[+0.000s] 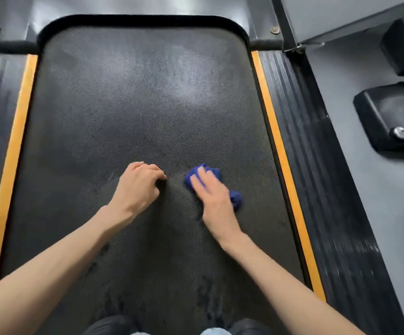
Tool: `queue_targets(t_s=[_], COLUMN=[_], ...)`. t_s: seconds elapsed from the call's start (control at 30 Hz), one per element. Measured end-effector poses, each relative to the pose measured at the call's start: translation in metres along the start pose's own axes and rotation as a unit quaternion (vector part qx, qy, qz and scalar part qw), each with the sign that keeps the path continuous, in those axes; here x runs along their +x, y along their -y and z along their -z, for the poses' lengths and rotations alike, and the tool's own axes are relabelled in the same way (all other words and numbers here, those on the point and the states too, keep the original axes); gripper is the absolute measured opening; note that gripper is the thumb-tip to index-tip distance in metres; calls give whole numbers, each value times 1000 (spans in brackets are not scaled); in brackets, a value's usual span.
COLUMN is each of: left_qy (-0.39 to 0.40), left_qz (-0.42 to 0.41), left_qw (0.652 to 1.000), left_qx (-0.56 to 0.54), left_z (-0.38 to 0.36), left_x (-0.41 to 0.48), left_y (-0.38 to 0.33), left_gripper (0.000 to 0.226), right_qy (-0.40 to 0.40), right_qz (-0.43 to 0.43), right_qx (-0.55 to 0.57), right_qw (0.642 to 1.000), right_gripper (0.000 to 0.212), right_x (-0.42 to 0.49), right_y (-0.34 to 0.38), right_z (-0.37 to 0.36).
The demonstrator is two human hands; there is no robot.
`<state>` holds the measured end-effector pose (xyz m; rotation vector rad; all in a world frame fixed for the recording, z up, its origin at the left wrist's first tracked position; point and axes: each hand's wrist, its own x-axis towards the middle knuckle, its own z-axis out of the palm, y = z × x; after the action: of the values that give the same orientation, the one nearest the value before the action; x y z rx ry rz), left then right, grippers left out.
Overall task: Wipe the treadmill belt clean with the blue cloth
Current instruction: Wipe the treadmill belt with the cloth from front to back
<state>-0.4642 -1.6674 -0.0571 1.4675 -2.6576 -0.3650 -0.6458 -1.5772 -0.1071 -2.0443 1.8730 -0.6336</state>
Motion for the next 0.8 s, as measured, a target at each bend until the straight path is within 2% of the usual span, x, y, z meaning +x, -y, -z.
queue_targets(t_s=[0.07,0.1,0.13,0.2,0.3,0.33,0.37,0.4,0.47,0.53,0.57,0.6,0.63,0.67,0.73,0.77,0.8], left_qy=[-2,-5,-8,-11,14,28,41,50,59,59,59,54,38,22,12,17,23], left_qz=[16,18,15,4,2,6,10,16,33,46,49,49,47,46,53,58,64], left_qw=[1000,1000,1000,999,998,998,998,998,998,997,997,997,998,999,998,998,998], left_qx=[4,7,14,30,58,56,48,33,4,2,4,4,3,6,17,16,13], left_z=[2,1,-1,-2,-2,-1,0,2,4,5,5,5,4,5,7,7,7], left_x=[-4,-7,-11,-19,-24,-24,-22,-19,-12,-9,-11,-15,-20,-25,-31,-31,-30], left_y=[3,3,4,6,10,12,12,12,11,12,14,16,18,18,17,18,19], left_gripper=[44,45,46,48,49,53,54,53,50,51,51,50,48,44,39,39,41], right_qy=[67,73,59,-18,-101,-117,-116,-93,13,95,106,94,62,17,-59,-87,-93], right_qz=[136,154,122,-13,-207,-236,-230,-180,-5,130,149,126,68,-16,-179,-212,-193], right_qx=[-35,-49,-49,-43,-43,-36,-23,-9,3,-23,-30,-32,-30,-24,-15,-7,7], right_qw=[988,984,990,999,972,964,966,979,1000,987,983,987,995,999,982,973,977], right_gripper=[57,59,60,58,62,63,64,63,65,68,68,67,65,63,63,62,61], right_x=[-2,5,11,26,40,43,44,41,22,13,18,25,34,45,62,66,65], right_y=[1,-11,-25,-55,-58,-45,-30,-14,9,-1,-16,-31,-45,-59,-61,-49,-33], right_z=[0,5,12,29,35,31,24,15,-4,-1,7,16,24,33,40,38,34])
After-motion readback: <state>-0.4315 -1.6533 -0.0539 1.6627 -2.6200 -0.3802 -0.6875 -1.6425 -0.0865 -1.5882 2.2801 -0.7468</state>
